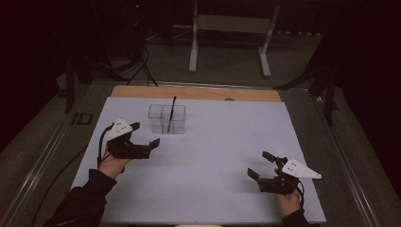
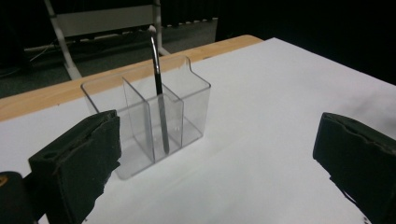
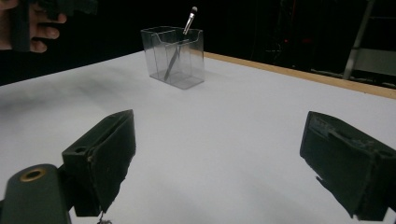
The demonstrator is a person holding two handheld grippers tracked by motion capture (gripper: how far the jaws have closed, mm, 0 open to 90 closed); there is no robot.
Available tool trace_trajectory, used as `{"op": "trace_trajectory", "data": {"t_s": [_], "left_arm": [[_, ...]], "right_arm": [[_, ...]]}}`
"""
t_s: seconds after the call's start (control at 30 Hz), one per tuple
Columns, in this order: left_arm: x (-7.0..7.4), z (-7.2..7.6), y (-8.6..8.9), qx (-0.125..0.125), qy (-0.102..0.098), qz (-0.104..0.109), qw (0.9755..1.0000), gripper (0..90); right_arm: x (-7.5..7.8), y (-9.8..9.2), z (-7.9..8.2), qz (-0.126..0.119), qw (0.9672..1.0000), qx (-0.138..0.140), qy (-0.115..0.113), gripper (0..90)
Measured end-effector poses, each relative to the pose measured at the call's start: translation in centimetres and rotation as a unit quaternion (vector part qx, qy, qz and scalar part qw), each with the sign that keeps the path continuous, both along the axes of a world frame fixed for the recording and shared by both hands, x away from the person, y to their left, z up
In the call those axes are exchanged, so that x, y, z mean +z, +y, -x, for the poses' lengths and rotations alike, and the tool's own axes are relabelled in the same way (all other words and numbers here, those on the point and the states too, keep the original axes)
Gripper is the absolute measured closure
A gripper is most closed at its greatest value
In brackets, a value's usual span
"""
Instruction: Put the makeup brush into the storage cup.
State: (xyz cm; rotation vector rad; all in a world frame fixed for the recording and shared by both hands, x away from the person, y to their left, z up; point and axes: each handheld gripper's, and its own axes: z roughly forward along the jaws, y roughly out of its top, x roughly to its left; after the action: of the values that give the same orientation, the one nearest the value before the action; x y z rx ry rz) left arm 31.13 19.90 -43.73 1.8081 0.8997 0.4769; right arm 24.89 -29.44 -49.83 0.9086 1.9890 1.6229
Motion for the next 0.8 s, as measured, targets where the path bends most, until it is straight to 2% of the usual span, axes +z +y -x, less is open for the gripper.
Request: {"op": "trace_trajectory", "data": {"t_s": [0.2,0.47,0.63,0.8], "left_arm": [[-0.8,1.4,0.2,-0.008,0.006,-0.01,0.9999,2.4],[-2.4,2.6,0.3,-0.031,0.025,-0.007,0.9992,2.4],[-3.3,3.3,0.2,-0.036,0.028,-0.018,0.9988,2.5],[-4.0,3.8,0.6,-0.053,0.032,-0.012,0.998,2.5]], "right_arm": [[0.0,0.0,0.0,0.0,1.0,0.0,-0.001,10.5],[0.0,0.0,0.0,0.0,1.0,-0.001,0.0,10.5],[0.0,0.0,0.0,0.0,1.0,-0.001,0.0,10.5],[0.0,0.0,0.0,0.001,1.0,-0.001,-0.001,10.5]]}}
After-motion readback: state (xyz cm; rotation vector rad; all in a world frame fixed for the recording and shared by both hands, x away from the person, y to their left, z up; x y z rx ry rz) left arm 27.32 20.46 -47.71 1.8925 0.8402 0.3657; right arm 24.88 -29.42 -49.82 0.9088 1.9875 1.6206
